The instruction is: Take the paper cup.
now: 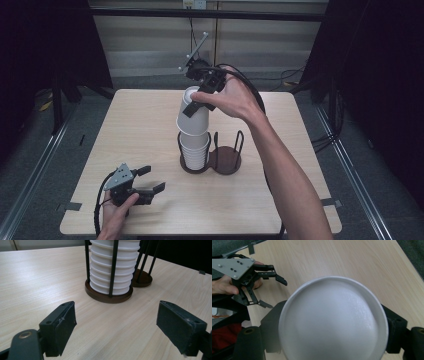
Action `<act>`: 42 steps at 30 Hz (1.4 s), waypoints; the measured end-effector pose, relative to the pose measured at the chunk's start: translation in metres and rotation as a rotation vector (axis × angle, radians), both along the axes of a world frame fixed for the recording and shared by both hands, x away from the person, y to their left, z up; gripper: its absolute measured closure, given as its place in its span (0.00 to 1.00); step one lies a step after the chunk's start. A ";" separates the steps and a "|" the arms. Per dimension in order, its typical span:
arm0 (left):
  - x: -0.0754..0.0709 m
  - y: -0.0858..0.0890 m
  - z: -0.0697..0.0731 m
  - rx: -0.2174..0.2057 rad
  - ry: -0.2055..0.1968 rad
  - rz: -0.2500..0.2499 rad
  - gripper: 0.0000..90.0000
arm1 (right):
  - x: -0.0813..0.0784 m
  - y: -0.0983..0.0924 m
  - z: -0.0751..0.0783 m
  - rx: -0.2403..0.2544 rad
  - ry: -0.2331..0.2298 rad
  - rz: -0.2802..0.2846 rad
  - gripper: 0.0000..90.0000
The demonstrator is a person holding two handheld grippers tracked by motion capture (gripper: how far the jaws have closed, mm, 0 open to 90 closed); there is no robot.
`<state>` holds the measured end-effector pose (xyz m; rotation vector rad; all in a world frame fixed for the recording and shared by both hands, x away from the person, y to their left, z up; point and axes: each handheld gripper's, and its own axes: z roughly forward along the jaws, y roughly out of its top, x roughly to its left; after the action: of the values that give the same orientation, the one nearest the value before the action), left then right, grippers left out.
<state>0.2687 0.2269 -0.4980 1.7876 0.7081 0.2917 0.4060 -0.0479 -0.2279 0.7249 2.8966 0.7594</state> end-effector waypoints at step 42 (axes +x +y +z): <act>0.002 -0.002 -0.001 -0.022 0.047 0.006 0.17 | -0.012 -0.021 0.035 0.160 -0.067 -0.044 0.26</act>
<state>0.2712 0.2251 -0.4989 1.7771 0.7469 0.2460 0.3935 -0.0690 -0.1925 0.7595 2.7744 0.9986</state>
